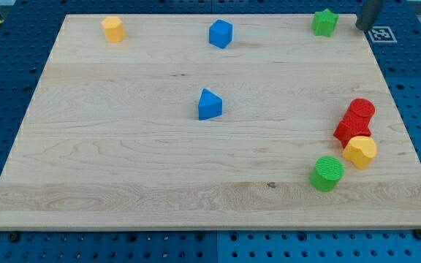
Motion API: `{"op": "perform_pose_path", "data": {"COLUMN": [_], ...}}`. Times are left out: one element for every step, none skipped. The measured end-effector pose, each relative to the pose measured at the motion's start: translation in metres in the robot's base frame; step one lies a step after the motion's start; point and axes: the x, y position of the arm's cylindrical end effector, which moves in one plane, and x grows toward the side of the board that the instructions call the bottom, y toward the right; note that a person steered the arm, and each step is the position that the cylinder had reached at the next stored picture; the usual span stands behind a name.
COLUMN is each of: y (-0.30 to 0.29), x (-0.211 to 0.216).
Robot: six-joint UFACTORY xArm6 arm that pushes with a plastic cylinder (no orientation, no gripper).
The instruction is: Push the green star to the left
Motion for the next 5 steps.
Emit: {"op": "perform_pose_path", "data": {"y": [0.000, -0.027, -0.092, -0.092, -0.084], "x": [0.000, -0.001, -0.001, -0.001, -0.002]}}
